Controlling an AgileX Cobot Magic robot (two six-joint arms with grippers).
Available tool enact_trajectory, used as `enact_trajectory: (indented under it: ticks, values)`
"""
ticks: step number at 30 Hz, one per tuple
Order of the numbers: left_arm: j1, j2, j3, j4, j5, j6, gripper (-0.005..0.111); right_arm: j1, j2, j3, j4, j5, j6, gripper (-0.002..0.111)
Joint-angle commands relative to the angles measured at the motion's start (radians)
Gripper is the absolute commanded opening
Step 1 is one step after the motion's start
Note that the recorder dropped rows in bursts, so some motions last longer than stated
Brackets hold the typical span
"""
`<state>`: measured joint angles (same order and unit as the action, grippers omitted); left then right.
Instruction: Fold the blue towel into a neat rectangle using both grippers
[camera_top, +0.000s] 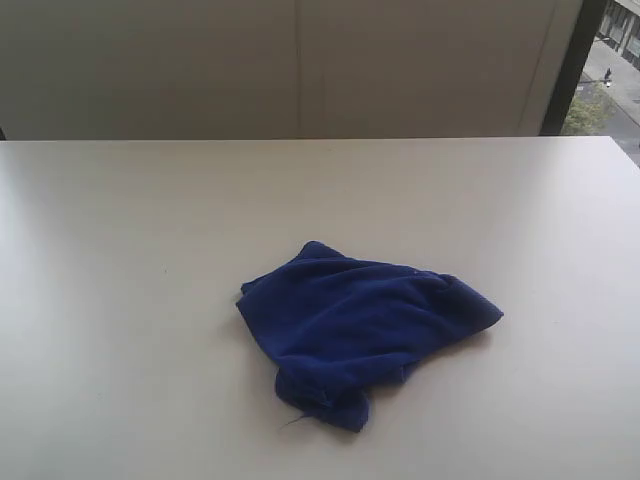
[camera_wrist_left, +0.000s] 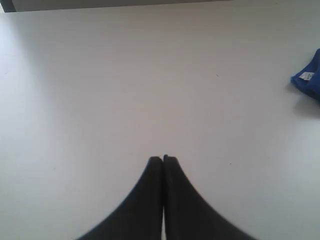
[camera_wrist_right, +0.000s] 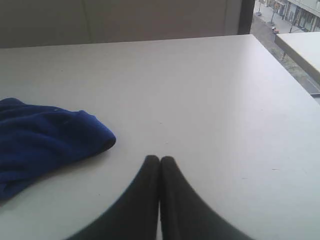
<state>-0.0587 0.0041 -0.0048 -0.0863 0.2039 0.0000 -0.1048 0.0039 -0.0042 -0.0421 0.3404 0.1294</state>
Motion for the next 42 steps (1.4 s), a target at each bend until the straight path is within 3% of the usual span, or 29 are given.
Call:
enact_trajectory:
  ticks: [1,30,34,42]
  values:
    - [0.000,-0.004,0.005,-0.009,-0.002,0.000,0.000,0.004,-0.004,0.004,-0.002,-0.006,0.004,0.000]
    - [0.000,-0.004,0.005,-0.009,-0.002,0.000,0.000,0.004,-0.004,0.004,-0.002,-0.008,0.003,0.000]
    - [0.000,-0.004,0.005,-0.009,-0.002,0.000,0.000,0.004,-0.004,0.004,-0.002,-0.140,0.003,0.000]
    - [0.000,-0.004,0.005,-0.009,-0.002,0.000,0.000,0.004,-0.004,0.004,0.000,-0.677,0.009,0.000]
